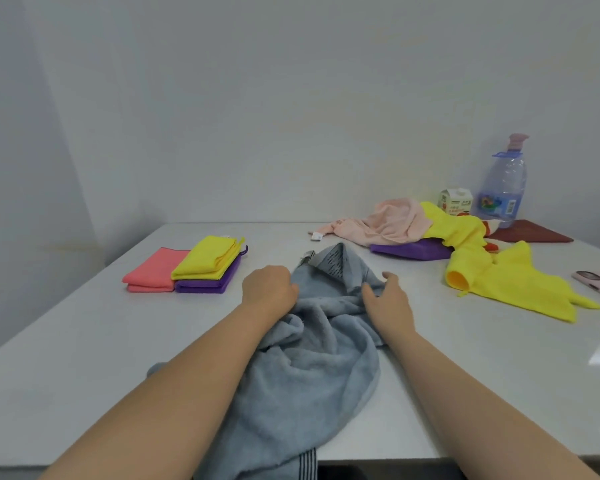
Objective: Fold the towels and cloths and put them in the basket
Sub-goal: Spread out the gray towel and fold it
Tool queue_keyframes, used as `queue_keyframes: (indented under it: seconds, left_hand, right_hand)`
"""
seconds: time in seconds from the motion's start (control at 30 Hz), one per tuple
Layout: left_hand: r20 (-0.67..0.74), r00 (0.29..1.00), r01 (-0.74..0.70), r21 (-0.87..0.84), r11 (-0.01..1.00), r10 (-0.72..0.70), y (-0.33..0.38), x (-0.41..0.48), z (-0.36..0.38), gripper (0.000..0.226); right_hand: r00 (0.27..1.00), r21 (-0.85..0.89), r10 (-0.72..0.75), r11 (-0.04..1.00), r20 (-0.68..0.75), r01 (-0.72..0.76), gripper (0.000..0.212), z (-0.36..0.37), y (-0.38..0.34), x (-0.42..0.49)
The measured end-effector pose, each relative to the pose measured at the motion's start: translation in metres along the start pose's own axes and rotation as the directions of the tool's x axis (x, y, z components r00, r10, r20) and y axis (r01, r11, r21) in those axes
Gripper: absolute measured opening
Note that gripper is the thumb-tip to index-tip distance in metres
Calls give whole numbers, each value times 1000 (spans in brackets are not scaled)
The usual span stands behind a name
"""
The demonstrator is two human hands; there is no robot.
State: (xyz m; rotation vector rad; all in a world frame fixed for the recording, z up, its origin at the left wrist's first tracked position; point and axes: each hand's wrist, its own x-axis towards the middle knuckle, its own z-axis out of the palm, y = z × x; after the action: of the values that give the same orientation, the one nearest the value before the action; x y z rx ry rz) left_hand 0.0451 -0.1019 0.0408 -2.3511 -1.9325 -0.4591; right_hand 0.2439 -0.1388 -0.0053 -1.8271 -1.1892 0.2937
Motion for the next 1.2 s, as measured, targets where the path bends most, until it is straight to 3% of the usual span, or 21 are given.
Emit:
queue_keyframes:
  seconds: [0.07,0.2,0.3,0.43,0.5,0.6,0.7,0.83,0.9,0.97,1.0,1.1,1.2]
  left_hand:
    - [35,999,-19,-62,998,21,6,9,9,33]
    - [233,972,90,-215,972,-39,12,30,27,45]
    - [228,973,70,-149,986,-35,7,35,31,34]
    - [185,983,-15,42,999,7,-7,35,27,23]
    - [184,979,-108,114,988,86,-10,32,16,32]
    - [281,952,-157,98,983,124,-14,29,0,45]
    - [244,967,-101,78,992,79,-27,33,-1,37]
    - [252,968,8,3,1000,-9,-42,39,12,53]
    - [290,957,44,-35,998,-32,-42,45,16,53]
    - [336,941,63,-90,994,-29,-39,52,21,36]
    - [362,931,83,-114,990,-36,-37,55,20,27]
    - [358,929,174,-214,961,-89,-36,75,20,23]
    - [247,964,176,-298,938,-102,-36,101,7,17]
  right_hand:
    - [992,-115,-73,990,98,84,61,2,-1,-3]
    - [970,-273,-179,937,162,218,41,10,3,4]
    - [970,-265,-204,936,134,233,25,13,6,7]
    - [989,-266,-113,960,-95,84,25,11,9,9]
    - [985,-290,-31,957,-170,-20,25,8,9,9]
    - [993,-171,-17,985,-120,-4,26,7,6,8]
    - [999,-22,-41,999,22,41,44,9,-4,2]
    - [993,-109,58,993,107,-46,60,4,-20,7]
    - [983,-225,93,973,161,-55,39,2,-29,16]
    - [971,-357,97,934,219,-12,12,1,-34,24]
    - [967,-375,104,927,234,-9,20,3,-35,30]
    - [978,-339,63,941,200,9,26,8,-39,46]
    - [996,-305,-40,950,77,62,30,7,-47,68]
